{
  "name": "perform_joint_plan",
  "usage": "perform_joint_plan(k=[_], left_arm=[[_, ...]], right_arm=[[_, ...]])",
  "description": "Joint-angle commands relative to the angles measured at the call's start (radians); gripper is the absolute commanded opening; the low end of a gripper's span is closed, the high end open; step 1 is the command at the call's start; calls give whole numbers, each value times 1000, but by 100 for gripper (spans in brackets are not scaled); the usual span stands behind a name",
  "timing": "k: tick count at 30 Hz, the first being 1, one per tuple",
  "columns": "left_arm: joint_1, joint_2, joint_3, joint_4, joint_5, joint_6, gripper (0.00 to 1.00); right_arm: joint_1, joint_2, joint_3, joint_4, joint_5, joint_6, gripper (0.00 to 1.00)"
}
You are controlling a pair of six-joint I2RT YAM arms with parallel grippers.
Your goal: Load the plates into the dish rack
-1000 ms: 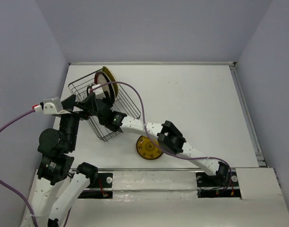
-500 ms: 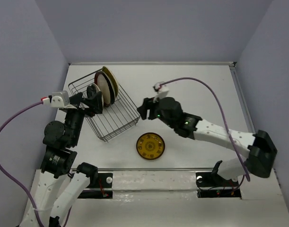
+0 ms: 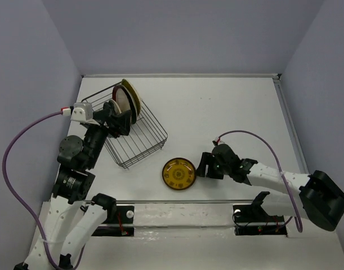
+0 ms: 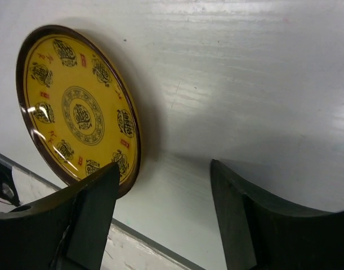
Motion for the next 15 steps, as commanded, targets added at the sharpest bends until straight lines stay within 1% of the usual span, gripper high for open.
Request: perform_joint_plan(k=[1, 3, 4, 6, 9, 10, 12, 13, 14, 15], left_arm=[[2, -4, 1, 43, 18, 1, 99], [-1, -10, 2, 37, 18, 4, 99], [-1, -13, 4, 34, 18, 4, 99], [-4, -17, 4, 30, 18, 7, 99], [-6, -28, 1, 28, 18, 9, 99], [-6, -31, -4, 27, 18, 10, 99], [-7, -40, -8, -4, -5, 10, 99], [-9, -44, -16, -12, -18, 15, 99], [-9, -48, -21, -16, -23, 18, 99], [-9, -62, -25, -18, -29, 21, 99]], right_arm=[[-4, 111, -26, 152, -156, 57, 69], [-4, 149, -30, 235, -198, 57, 64], [-4, 184, -36, 287, -212, 64, 60], [-4, 220, -30, 319, -228, 69, 55], [-4, 278, -23, 384, -242, 81, 45], [-4, 304, -20, 405, -241, 90, 32], [-4, 325, -14, 418, -229, 101, 18], [-4, 332, -12, 418, -223, 101, 7], [-4, 332, -14, 418, -218, 100, 7], [-4, 294, -18, 410, -206, 94, 7]])
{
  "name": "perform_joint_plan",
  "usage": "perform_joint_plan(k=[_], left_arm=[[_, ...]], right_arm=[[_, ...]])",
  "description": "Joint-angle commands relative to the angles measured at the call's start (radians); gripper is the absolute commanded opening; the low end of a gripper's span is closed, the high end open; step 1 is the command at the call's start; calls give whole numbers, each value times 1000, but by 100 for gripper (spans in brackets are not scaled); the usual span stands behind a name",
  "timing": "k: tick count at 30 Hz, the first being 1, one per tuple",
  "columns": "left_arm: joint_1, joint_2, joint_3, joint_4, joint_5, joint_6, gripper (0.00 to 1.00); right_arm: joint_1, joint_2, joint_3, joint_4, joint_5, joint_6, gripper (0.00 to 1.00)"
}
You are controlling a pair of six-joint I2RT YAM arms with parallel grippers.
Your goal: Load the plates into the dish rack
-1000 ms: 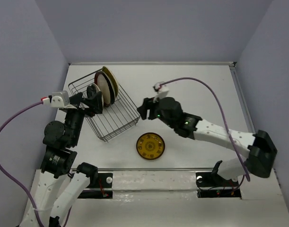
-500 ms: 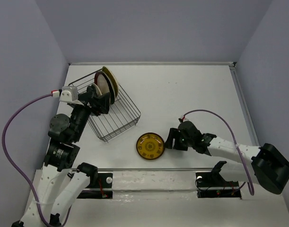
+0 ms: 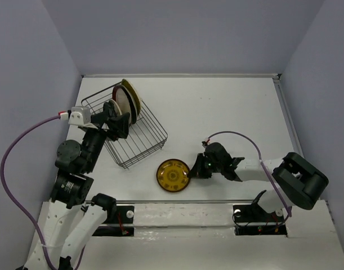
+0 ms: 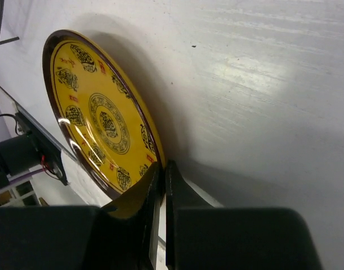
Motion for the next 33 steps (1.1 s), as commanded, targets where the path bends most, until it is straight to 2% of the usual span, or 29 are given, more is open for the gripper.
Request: perform_joint_plan(k=[1, 2, 3, 4, 6, 8, 9, 12, 13, 14, 15, 16, 19, 20, 22, 23, 24, 26, 27, 28, 30, 31, 33], left_arm=[[-7, -33, -27, 1, -33, 21, 99], [-7, -39, -35, 0, -48, 26, 99], [-5, -44, -35, 1, -54, 26, 99], [-7, -42, -35, 1, -56, 26, 99], [-5, -32, -24, 11, -50, 21, 99], [-5, -18, -3, 17, -51, 10, 99], [-4, -16, 6, 17, -51, 6, 99], [-4, -30, 34, 17, -88, -11, 99], [-4, -38, 37, 18, -114, -16, 99], [-4, -59, 41, 18, -132, -31, 99], [-4, -70, 45, 18, -149, -36, 99], [-4, -88, 58, 17, -180, -40, 99], [-2, -110, 94, 12, -232, -48, 99], [-4, -120, 123, 15, -266, -48, 99], [-4, -128, 150, 26, -280, -54, 99], [-4, -133, 172, 28, -280, -53, 99], [-5, -133, 180, 29, -277, -56, 99], [-10, -134, 193, 31, -266, -56, 99], [-17, -136, 193, 31, -266, -56, 99], [-23, -137, 190, 32, -268, -56, 99], [-39, -147, 184, 35, -272, -48, 99], [-43, -148, 180, 34, -281, -43, 99], [-51, -163, 172, 34, -287, -37, 99]], right_arm=[[2, -59, -10, 10, 27, -14, 7], [2, -108, -2, -57, 37, -24, 7], [2, -228, 25, -103, 86, -43, 7], [2, -288, 56, -230, 131, -78, 7], [26, -408, 193, -371, 244, -138, 7], [70, -418, 297, -401, 335, -170, 7], [90, -363, 408, -404, 416, -211, 7], [181, -190, 609, -427, 634, -270, 7], [202, -59, 683, -433, 690, -306, 7], [234, 6, 828, -431, 788, -323, 7], [235, 69, 904, -423, 820, -362, 7], [247, 201, 1062, -423, 847, -380, 7], [275, 390, 1304, -456, 997, -426, 7], [275, 506, 1451, -478, 1065, -432, 7], [310, 609, 1588, -507, 1117, -443, 7], [319, 704, 1716, -509, 1168, -455, 7], [330, 754, 1718, -507, 1192, -472, 7], [359, 855, 1938, -510, 1245, -547, 7], [359, 962, 2099, -507, 1295, -617, 7], [371, 1014, 2177, -504, 1317, -653, 7], [385, 1090, 2269, -434, 1373, -740, 7], [400, 1110, 2223, -245, 1393, -882, 7], [413, 1115, 2187, -144, 1398, -951, 7]])
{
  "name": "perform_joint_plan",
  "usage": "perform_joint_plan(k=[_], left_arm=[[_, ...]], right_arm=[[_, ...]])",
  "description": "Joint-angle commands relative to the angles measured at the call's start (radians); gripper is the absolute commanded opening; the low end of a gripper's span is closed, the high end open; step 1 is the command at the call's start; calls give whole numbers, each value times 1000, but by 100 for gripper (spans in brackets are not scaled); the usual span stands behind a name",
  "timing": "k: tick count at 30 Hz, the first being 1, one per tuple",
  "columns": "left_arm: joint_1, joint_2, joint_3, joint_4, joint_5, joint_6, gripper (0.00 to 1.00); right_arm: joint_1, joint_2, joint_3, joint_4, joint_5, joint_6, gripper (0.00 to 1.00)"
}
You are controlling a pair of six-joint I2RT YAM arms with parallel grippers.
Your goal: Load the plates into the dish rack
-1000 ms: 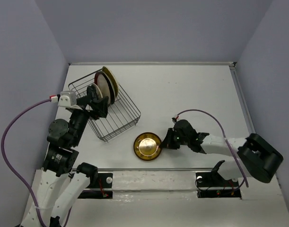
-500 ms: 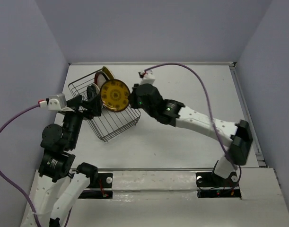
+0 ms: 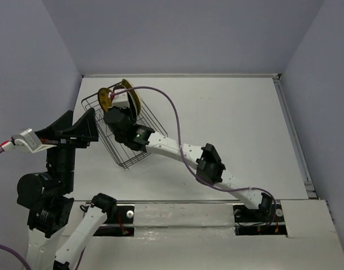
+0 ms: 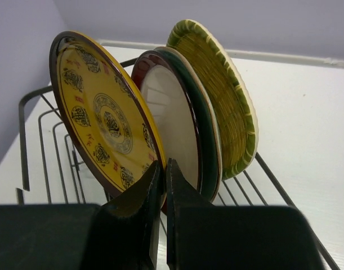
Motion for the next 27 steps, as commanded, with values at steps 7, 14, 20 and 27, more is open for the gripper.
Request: perform_joint_plan(k=[7, 14, 20, 27], left_arm=[[-29, -35, -36, 41, -38, 2, 99], [-29, -29, -78, 79, -38, -1, 99], [-29, -17, -99, 90, -49, 5, 99], [-27, 0, -116, 101, -56, 16, 99]], right_arm=[[44, 100, 122, 367, 140, -341, 7], [44, 168, 134, 386, 121, -327, 7], [44, 197, 127, 386, 87, -278, 7], [55, 205, 87, 355, 66, -242, 7]])
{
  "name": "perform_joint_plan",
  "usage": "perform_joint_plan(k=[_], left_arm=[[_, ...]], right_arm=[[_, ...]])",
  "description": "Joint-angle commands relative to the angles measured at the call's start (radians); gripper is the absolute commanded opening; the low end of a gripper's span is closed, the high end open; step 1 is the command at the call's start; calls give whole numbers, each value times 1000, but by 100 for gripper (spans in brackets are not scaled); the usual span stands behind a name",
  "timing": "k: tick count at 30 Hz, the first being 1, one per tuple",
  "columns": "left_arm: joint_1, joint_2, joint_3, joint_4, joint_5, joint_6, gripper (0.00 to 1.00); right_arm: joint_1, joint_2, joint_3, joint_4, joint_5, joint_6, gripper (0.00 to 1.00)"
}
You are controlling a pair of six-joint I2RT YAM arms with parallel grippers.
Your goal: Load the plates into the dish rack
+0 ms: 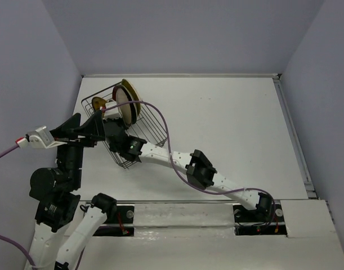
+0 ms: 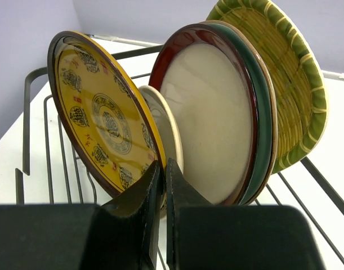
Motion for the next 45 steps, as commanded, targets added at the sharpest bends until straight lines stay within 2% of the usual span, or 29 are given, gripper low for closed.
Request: perform_joint_plan(k=[1, 5, 6, 7, 9, 12, 13, 17, 18, 21, 22, 27, 34, 45], left_arm=[[-4, 26, -9, 79, -24, 16, 99], [-4, 31, -9, 79, -30, 25, 99], [-4, 31, -9, 79, -31, 25, 99], [-4, 31, -9, 79, -30, 27, 99], [-4, 32, -9, 79, -30, 27, 99], [-4, 35, -10, 77, -28, 28, 99], [-4, 37, -10, 77, -30, 30, 99], [-4, 34, -13, 76, -31, 32, 99], [-2, 34, -15, 76, -31, 33, 99], [-4, 32, -18, 76, -34, 35, 99], [-4, 32, -19, 76, -34, 35, 99], [-4, 31, -23, 76, -33, 36, 99], [-4, 31, -26, 74, -34, 38, 99], [-2, 40, -35, 77, -42, 36, 99]], right_arm=[[5, -2, -7, 48, 14, 60, 7], [25, -30, -59, 46, -2, 97, 7], [34, -50, -89, 46, -8, 113, 13], [35, -62, -106, 46, -14, 114, 13], [35, -96, -157, 43, -41, 170, 27], [35, -120, -189, 42, -54, 204, 36], [35, -137, -215, 42, -66, 228, 43], [35, -197, -295, 72, -117, 288, 47], [35, -208, -338, 86, -129, 294, 47], [35, -225, -376, 152, -129, 284, 11], [35, -219, -364, 155, -114, 276, 7], [35, -128, -213, 172, -85, 173, 7], [13, -58, -134, 207, -103, 91, 7], [2, 39, -13, 189, -141, 87, 7]])
